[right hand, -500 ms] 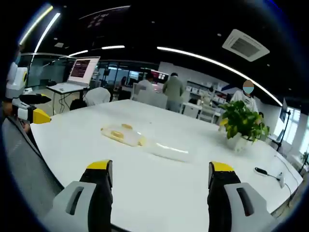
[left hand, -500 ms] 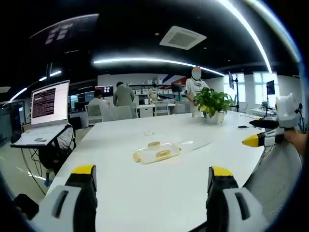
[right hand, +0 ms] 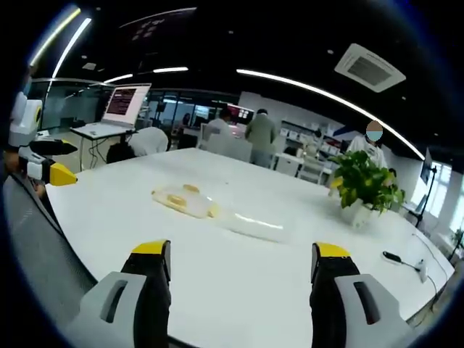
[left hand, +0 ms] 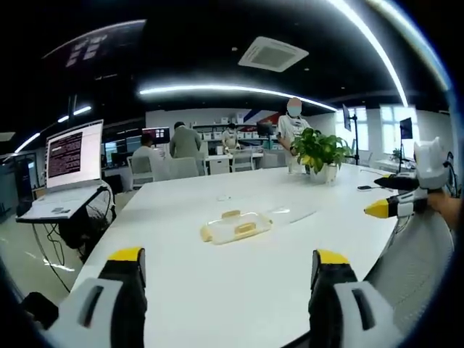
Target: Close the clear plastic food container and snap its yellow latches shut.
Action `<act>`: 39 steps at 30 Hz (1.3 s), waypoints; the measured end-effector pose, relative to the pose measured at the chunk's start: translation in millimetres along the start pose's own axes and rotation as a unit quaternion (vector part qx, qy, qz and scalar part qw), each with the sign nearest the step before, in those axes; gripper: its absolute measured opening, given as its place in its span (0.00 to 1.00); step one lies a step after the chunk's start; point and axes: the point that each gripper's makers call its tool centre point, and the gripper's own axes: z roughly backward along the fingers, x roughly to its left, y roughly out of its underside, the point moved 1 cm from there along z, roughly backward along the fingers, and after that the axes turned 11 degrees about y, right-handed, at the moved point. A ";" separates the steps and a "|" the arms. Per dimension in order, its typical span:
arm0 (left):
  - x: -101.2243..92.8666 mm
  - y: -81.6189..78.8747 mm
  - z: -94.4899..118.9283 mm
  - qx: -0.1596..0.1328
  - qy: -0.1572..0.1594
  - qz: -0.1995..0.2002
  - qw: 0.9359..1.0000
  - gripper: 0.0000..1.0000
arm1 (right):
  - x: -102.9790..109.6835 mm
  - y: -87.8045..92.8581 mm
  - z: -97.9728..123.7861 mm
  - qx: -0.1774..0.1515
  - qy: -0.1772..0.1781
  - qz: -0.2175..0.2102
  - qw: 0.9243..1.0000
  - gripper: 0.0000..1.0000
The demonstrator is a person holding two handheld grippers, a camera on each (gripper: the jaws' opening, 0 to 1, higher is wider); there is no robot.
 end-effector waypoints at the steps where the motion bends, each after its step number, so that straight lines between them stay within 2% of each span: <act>1: 0.0 0.2 0.0 0.001 0.000 0.000 1.000 0.92 | 0.2 0.1 0.1 0.000 -0.001 0.000 1.000 0.76; 23: -1.4 2.6 0.3 0.006 0.003 -0.008 1.000 0.90 | 0.5 1.3 0.1 0.004 -0.001 0.003 1.000 0.76; 27: -5.6 -2.2 -0.1 -0.013 0.019 0.016 1.000 0.94 | -0.1 1.3 0.2 0.004 0.001 0.005 1.000 0.76; 30: -5.1 2.1 -0.6 0.002 0.015 0.004 1.000 0.93 | -0.6 1.6 0.1 0.005 0.002 0.006 1.000 0.76; 34: -5.2 -1.7 -0.3 -0.010 0.016 0.008 1.000 0.92 | -1.1 3.4 -0.4 0.009 0.003 0.008 1.000 0.74; 39: -6.3 0.6 -1.1 -0.001 0.019 0.004 1.000 0.91 | -1.1 2.8 -0.6 0.007 0.002 0.004 1.000 0.72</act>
